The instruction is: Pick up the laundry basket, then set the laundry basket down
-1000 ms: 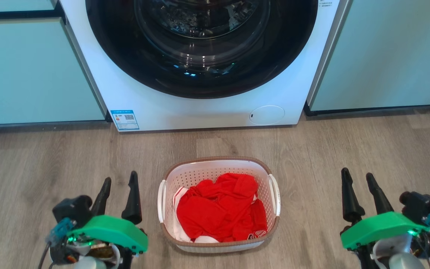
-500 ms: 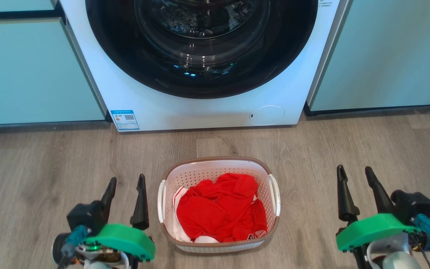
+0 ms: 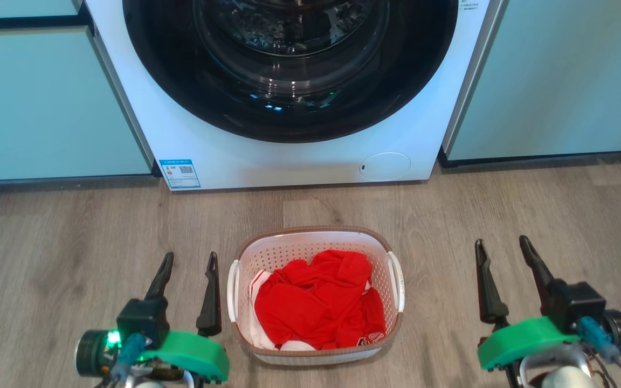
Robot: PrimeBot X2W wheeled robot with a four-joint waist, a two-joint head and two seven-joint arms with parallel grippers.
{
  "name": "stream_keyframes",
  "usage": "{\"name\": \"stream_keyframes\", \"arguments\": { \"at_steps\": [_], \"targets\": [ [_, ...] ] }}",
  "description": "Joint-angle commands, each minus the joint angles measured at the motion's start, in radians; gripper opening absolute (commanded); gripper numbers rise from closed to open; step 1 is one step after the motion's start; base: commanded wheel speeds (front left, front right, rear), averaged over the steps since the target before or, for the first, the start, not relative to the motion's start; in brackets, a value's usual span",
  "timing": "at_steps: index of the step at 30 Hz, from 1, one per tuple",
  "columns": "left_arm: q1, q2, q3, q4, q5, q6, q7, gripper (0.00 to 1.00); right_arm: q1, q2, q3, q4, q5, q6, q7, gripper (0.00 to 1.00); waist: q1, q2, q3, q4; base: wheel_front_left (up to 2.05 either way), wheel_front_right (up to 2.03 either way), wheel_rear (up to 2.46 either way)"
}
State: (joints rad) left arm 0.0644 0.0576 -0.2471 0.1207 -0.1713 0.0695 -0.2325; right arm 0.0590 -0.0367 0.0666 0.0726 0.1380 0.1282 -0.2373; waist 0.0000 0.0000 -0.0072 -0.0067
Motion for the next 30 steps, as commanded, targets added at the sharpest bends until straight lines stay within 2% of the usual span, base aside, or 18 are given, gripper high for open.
{"name": "stream_keyframes", "arguments": {
  "at_steps": [1,4,30],
  "targets": [
    [-0.022,-0.004,0.025,-0.039,0.034,-0.003,-0.020,1.00,-0.009,-0.013,0.028,-0.043,-0.035,0.002,-0.016,1.00,0.0000,0.0000,0.000,0.000,0.00,0.00,0.00],
    [-0.021,-0.005,0.019,-0.041,0.071,-0.002,-0.029,1.00,-0.007,-0.013,0.033,-0.048,-0.072,0.003,-0.024,1.00,0.0000,0.0000,0.000,-0.001,0.00,0.00,0.00],
    [-0.026,-0.007,0.018,-0.030,0.065,-0.002,-0.029,1.00,-0.010,-0.013,0.025,-0.040,-0.069,0.003,-0.024,1.00,0.0000,0.0000,0.013,-0.002,0.00,0.00,0.00]
  ]
}}
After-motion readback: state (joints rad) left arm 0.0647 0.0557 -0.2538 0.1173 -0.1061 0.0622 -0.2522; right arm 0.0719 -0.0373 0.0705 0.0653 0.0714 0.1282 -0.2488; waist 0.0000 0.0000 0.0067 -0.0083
